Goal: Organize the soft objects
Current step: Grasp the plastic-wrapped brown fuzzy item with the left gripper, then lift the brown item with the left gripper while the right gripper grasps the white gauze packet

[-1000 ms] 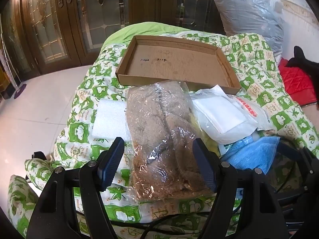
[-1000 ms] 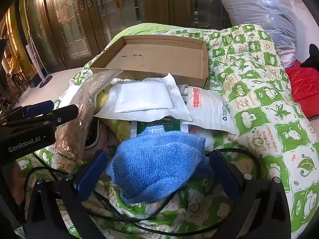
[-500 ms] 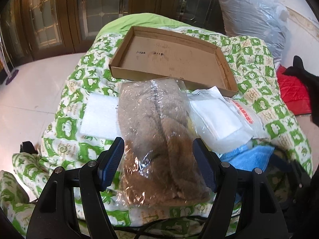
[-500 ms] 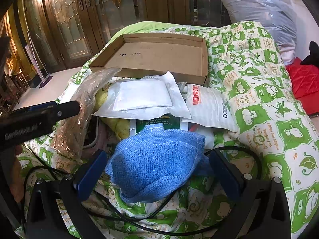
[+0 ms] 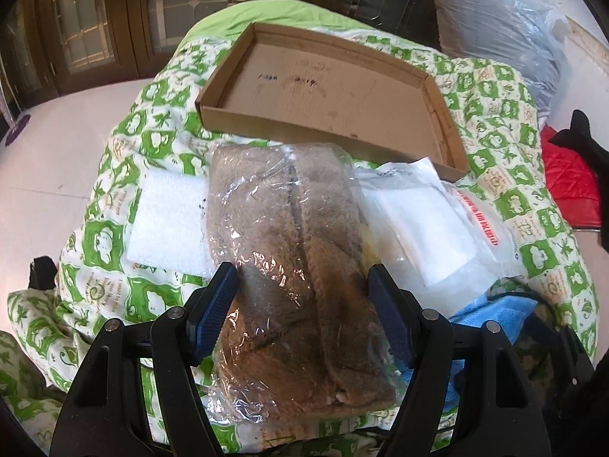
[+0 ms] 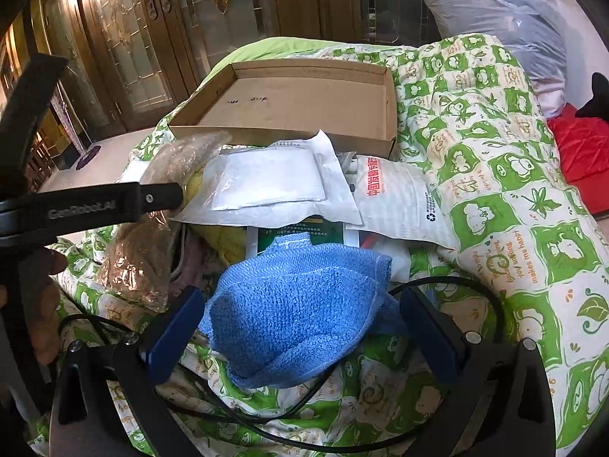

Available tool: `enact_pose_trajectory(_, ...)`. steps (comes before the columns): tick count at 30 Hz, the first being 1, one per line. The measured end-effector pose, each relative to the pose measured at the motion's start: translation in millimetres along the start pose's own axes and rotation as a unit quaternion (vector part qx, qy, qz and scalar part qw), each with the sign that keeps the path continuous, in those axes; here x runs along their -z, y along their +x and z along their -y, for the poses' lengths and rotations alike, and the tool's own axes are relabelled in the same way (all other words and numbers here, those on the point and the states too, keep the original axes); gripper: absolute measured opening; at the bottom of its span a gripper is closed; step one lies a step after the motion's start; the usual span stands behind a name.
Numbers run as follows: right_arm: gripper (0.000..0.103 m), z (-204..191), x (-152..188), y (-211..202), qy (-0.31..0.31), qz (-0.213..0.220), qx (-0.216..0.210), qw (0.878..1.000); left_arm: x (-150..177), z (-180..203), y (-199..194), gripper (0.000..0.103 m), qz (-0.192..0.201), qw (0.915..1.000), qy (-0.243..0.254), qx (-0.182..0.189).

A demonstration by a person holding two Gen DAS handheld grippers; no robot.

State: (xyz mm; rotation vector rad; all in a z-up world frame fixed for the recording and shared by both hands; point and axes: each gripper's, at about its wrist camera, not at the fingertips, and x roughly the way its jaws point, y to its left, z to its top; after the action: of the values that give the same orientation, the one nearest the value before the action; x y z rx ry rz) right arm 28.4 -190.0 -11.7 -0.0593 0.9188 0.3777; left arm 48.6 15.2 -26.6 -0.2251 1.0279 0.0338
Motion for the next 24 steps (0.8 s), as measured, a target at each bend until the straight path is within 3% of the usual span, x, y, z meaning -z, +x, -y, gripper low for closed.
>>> enact_pose_trajectory(12, 0.103, 4, -4, -4, 0.01, 0.001, -0.001, 1.0, 3, 3, 10, 0.071, -0.018, 0.9997, 0.008, -0.013)
enact_pose_trajectory(14, 0.103, 7, -10, -8, 0.011, 0.001, 0.001, 1.0, 4, 4, 10, 0.062, -0.019, 0.9997, 0.011, -0.013)
enact_pose_trajectory(16, 0.103, 9, -14, -10, 0.006, 0.002, 0.007, 1.0, 5, 7, 10, 0.045, -0.018, 0.9997, 0.017, -0.008)
enact_pose_trajectory(17, 0.103, 10, -17, -11, 0.004, -0.002, 0.01, 1.0, 5, 7, 9, 0.041, -0.017, 0.9997, 0.019, -0.005)
enact_pose_trajectory(24, 0.103, 10, -42, -3, -0.002, -0.023, -0.018, 1.0, 9, 10, -4, 0.025, -0.006, 0.9993, 0.032, 0.018)
